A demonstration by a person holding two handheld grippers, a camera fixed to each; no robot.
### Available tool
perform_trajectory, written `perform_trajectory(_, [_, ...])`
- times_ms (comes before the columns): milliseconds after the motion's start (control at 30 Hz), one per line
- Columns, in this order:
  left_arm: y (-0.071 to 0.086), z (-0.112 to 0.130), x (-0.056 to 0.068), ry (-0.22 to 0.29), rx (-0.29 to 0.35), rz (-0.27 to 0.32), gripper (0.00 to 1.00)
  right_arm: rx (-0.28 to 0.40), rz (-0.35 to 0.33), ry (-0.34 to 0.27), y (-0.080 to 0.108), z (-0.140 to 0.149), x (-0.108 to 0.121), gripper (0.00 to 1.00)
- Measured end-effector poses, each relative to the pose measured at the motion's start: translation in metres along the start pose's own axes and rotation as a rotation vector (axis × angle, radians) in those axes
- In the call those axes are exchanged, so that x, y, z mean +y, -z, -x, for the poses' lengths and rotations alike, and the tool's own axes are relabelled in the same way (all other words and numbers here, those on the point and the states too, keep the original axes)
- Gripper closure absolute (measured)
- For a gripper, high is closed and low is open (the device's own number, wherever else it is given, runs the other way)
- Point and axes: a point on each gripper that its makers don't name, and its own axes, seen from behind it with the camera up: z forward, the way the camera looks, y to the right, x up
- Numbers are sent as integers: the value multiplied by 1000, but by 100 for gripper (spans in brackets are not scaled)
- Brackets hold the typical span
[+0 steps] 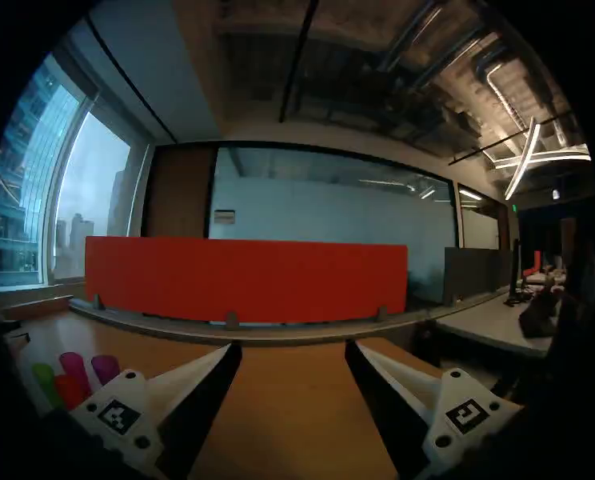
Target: Pour water
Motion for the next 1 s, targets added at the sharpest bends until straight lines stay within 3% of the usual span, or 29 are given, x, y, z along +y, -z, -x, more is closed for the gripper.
perform_trajectory(1000, [-2, 1, 0, -1, -3, 4, 2, 5, -37, 5, 8, 6, -12, 0])
